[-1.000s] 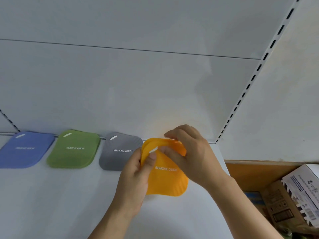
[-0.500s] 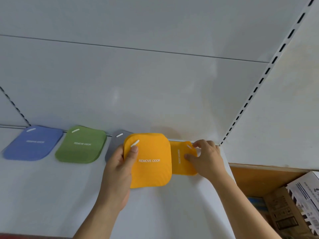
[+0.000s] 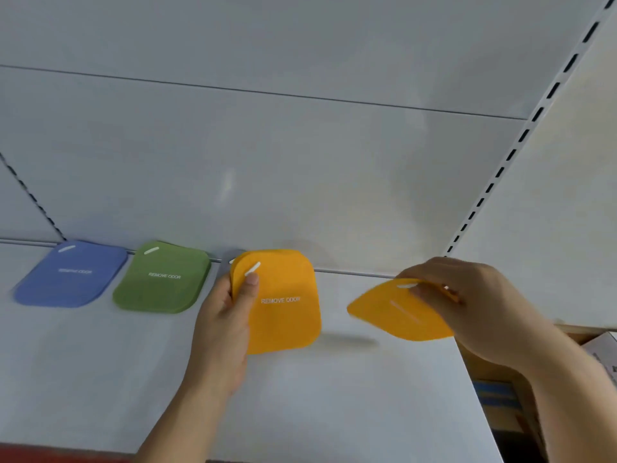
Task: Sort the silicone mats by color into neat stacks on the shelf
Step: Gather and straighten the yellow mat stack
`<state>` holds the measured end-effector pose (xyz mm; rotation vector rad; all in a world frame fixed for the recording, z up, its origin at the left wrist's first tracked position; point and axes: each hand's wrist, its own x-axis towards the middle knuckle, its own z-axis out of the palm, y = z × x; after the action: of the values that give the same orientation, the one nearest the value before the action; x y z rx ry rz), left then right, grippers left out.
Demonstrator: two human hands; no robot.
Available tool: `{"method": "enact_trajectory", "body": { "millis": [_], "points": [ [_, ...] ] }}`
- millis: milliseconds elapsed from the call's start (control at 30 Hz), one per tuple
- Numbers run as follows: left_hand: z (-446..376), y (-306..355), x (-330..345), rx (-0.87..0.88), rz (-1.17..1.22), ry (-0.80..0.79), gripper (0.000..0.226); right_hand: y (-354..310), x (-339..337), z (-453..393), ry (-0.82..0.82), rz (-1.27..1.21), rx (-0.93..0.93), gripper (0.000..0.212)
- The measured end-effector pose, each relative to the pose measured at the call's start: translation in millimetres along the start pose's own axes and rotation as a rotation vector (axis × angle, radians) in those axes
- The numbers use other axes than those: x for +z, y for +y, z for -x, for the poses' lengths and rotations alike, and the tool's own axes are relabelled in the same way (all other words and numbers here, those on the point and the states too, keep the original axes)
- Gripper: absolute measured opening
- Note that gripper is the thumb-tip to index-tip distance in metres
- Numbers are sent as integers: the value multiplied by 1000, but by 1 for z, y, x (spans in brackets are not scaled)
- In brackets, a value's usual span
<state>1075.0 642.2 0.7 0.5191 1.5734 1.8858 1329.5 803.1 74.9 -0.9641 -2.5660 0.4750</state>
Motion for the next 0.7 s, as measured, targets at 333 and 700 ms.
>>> {"method": "enact_trajectory", "body": {
  "millis": [333, 700],
  "points": [
    [23, -9, 32, -153, -25, -292, 27, -55, 49, -21, -25, -61, -294, 19],
    [28, -24, 33, -154, 18, -320, 69, -52, 69, -11, 238, -66, -238, 23]
  ]
}}
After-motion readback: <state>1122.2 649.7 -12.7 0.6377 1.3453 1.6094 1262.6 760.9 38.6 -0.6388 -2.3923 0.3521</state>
